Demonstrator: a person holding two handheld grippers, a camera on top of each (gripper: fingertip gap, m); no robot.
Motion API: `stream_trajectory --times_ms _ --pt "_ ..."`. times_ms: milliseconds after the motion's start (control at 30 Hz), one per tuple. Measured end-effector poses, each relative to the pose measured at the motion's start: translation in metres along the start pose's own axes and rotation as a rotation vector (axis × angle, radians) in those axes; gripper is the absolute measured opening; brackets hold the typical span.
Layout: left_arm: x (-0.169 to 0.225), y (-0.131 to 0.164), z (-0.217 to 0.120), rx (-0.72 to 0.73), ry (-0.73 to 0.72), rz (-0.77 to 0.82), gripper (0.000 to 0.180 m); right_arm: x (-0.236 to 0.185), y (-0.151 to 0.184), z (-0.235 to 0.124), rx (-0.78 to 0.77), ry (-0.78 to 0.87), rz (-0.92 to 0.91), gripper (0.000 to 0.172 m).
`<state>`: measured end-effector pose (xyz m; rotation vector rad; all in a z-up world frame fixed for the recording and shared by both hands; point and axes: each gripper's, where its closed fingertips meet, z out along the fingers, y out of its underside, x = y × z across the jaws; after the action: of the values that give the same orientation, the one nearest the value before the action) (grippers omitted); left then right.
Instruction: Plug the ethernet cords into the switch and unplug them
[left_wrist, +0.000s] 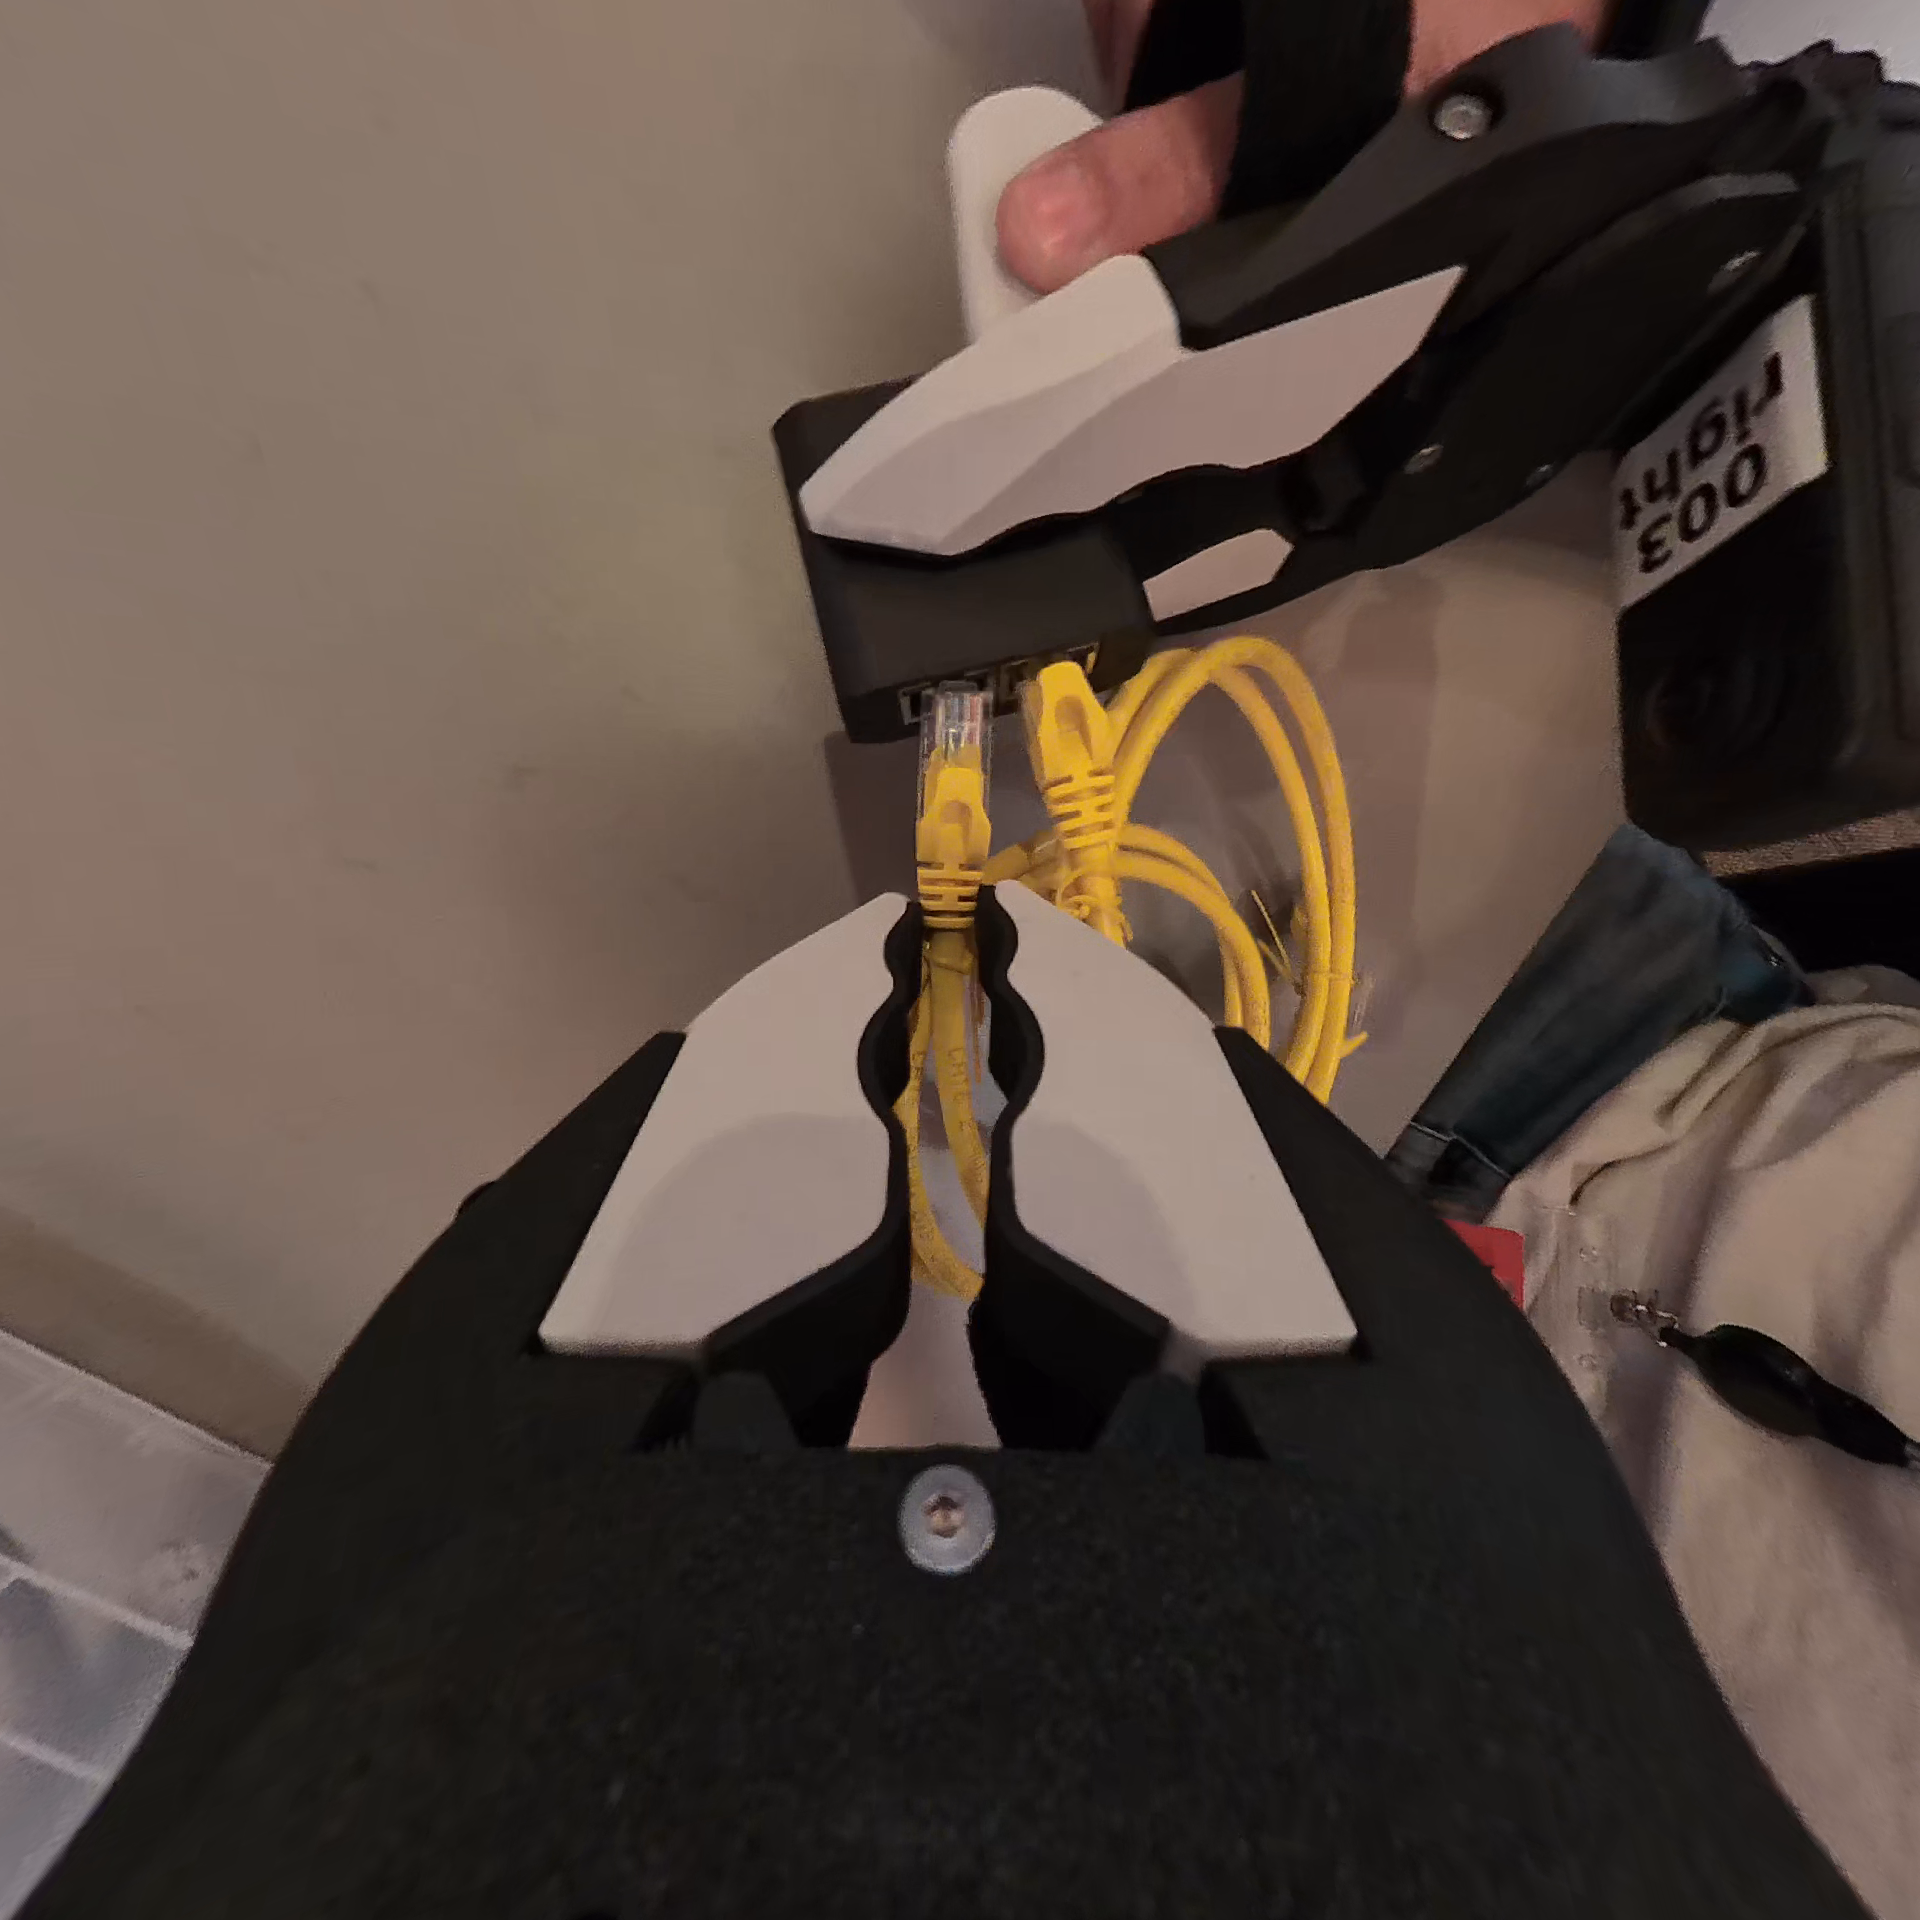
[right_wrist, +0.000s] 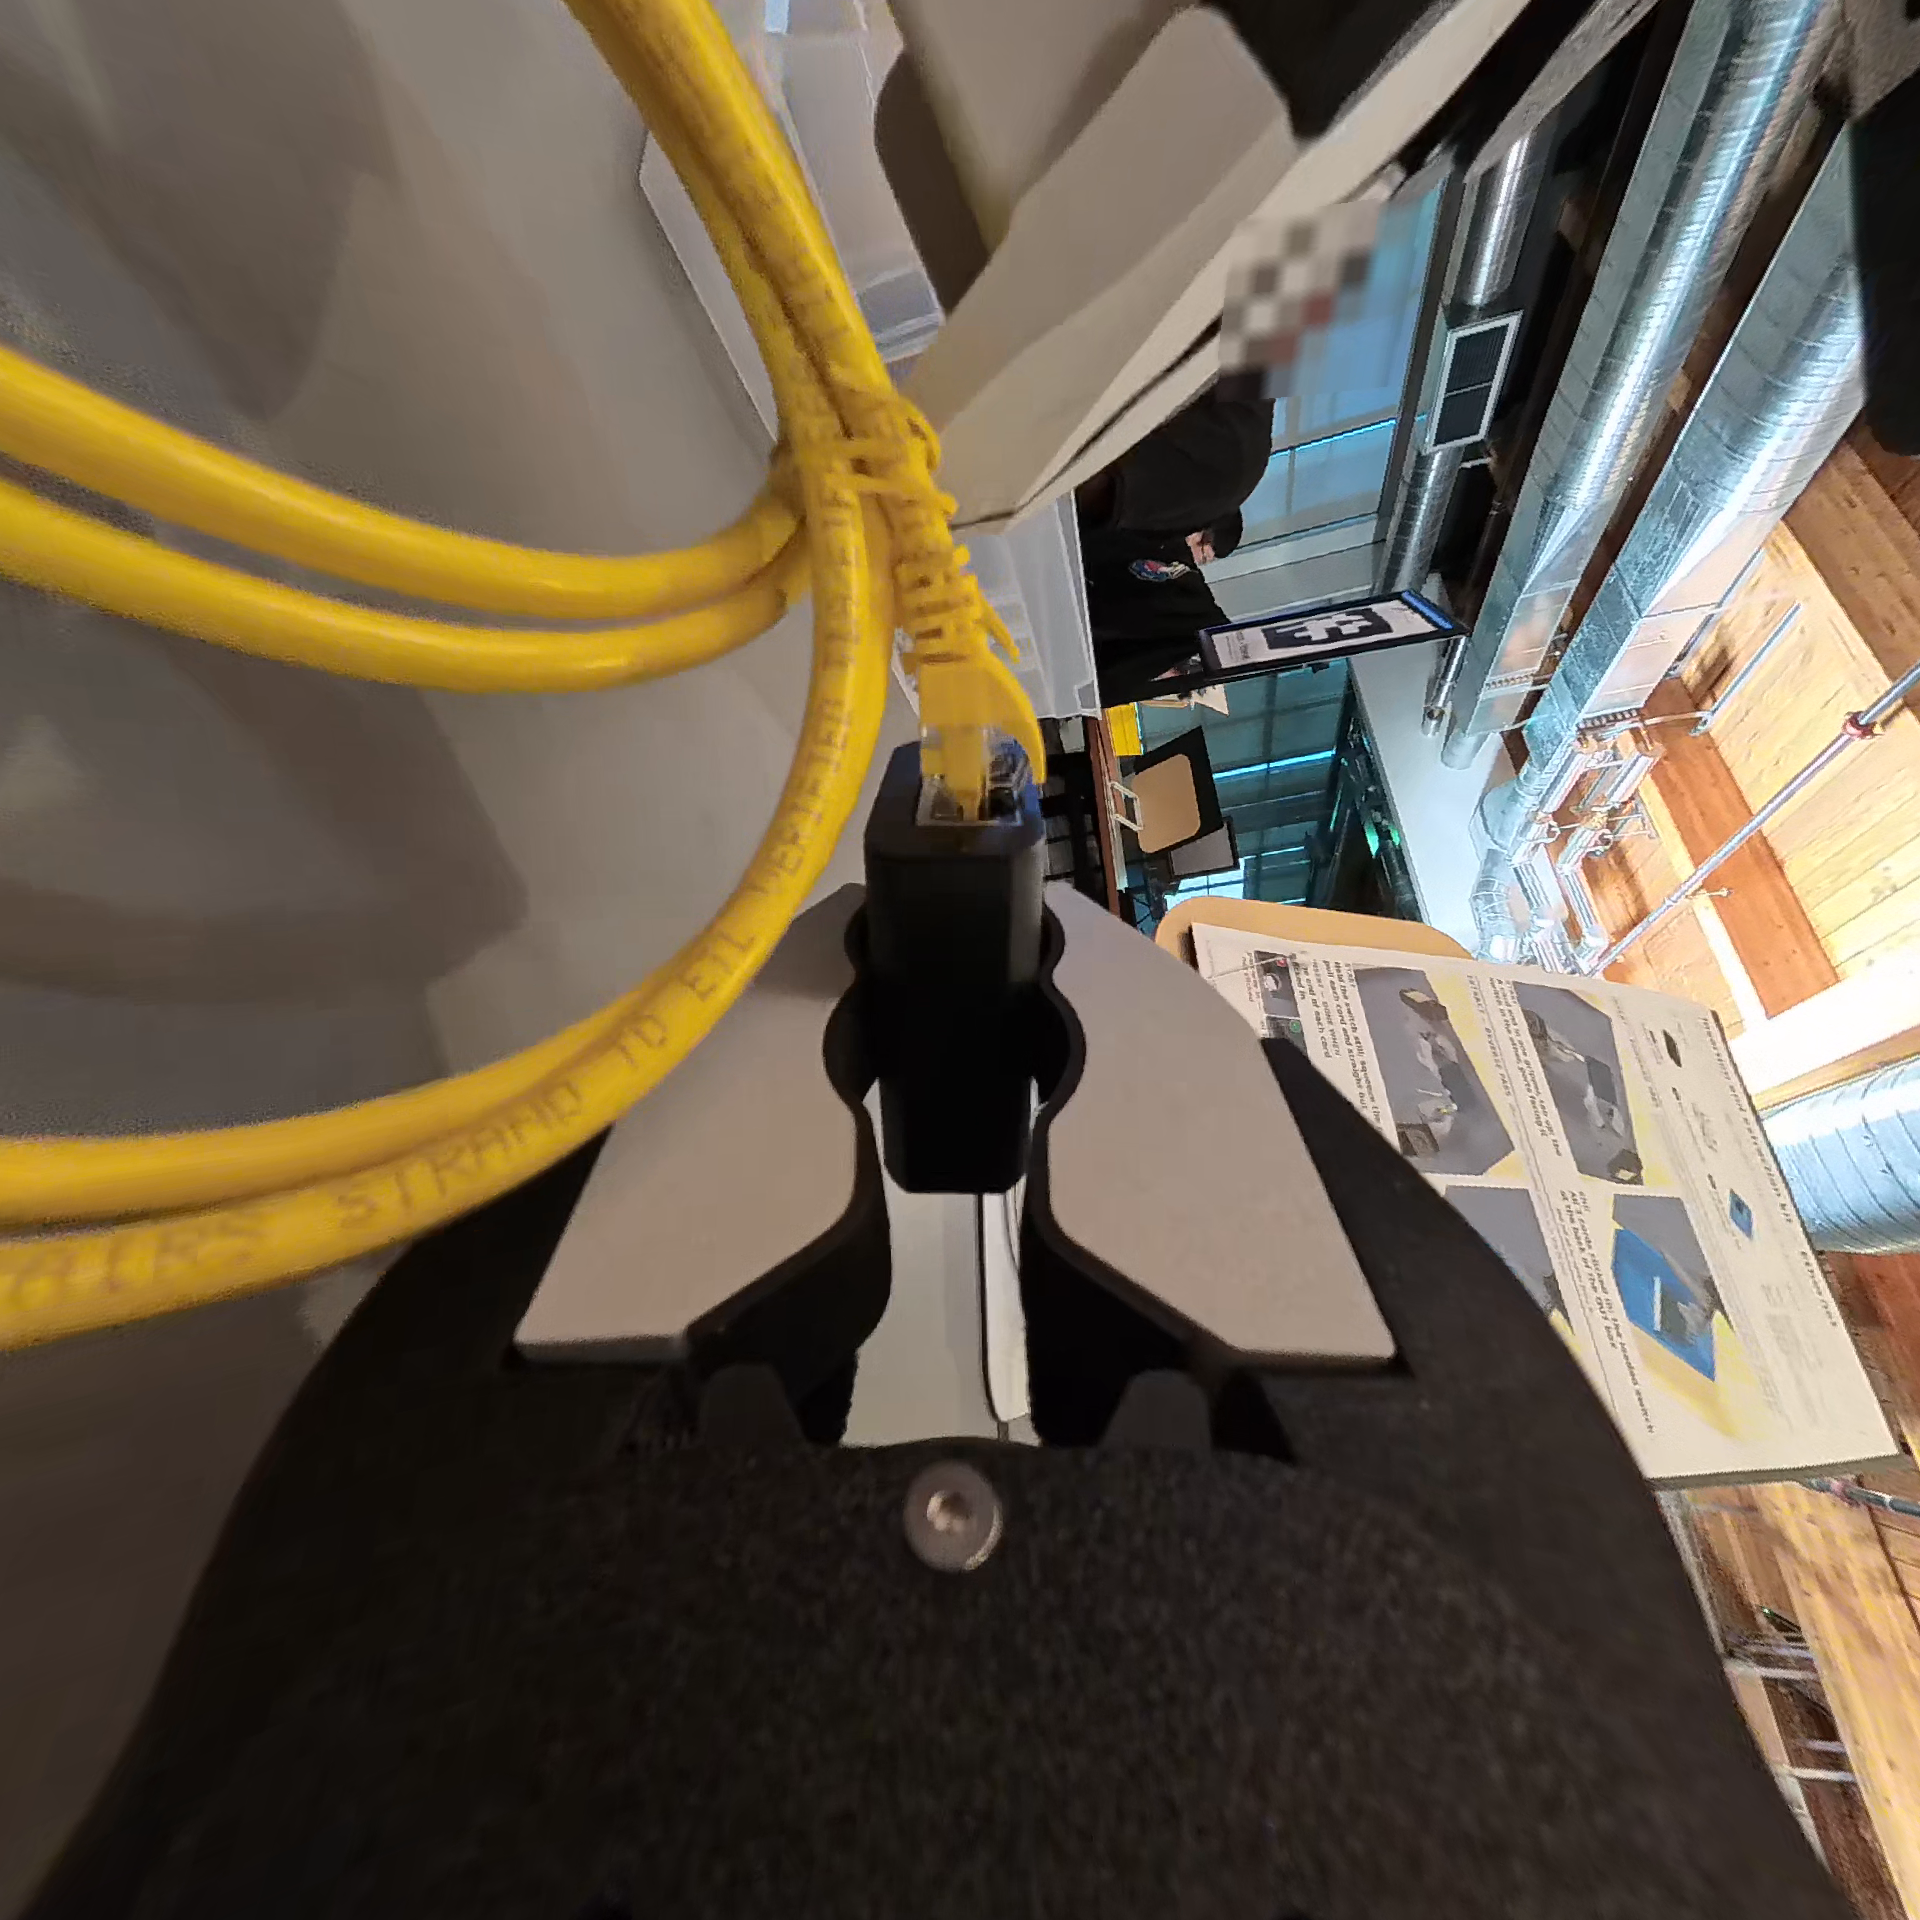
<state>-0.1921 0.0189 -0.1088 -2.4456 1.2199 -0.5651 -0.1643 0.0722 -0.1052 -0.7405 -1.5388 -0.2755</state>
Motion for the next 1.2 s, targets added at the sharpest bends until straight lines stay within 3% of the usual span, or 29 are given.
stream_trajectory --times_ms 333,500,600,833,1000,1133,1200 --pt "-0.008 -0.003 0.002 -0.028 -0.056 -0.035 0.01 0.0 0.004 0.002 -0.038 0.009 -0.039 0.023" --pt "-0.003 -0.008 0.0 -0.013 0.029 -0.057 0.009 0.001 0.003 0.0 -0.052 0.018 -0.11 0.023" --pt "-0.009 -0.003 0.004 -0.048 0.007 -0.052 0.009 -0.005 0.0 0.003 -0.078 -0.001 -0.125 0.023" --pt "-0.016 -0.004 0.001 -0.036 -0.028 0.027 0.009 -0.009 -0.011 0.002 -0.006 -0.013 -0.049 0.023" --pt "-0.013 -0.003 -0.009 0.002 0.075 0.022 0.009 -0.006 -0.024 0.002 0.066 -0.013 0.043 0.023" --pt "0.013 -0.006 -0.013 0.038 0.201 0.035 0.01 -0.006 -0.01 0.005 0.026 -0.043 0.125 0.023" --pt "0.015 -0.006 -0.011 0.03 0.189 0.038 0.01 -0.009 -0.007 0.005 0.024 -0.061 0.134 0.023"
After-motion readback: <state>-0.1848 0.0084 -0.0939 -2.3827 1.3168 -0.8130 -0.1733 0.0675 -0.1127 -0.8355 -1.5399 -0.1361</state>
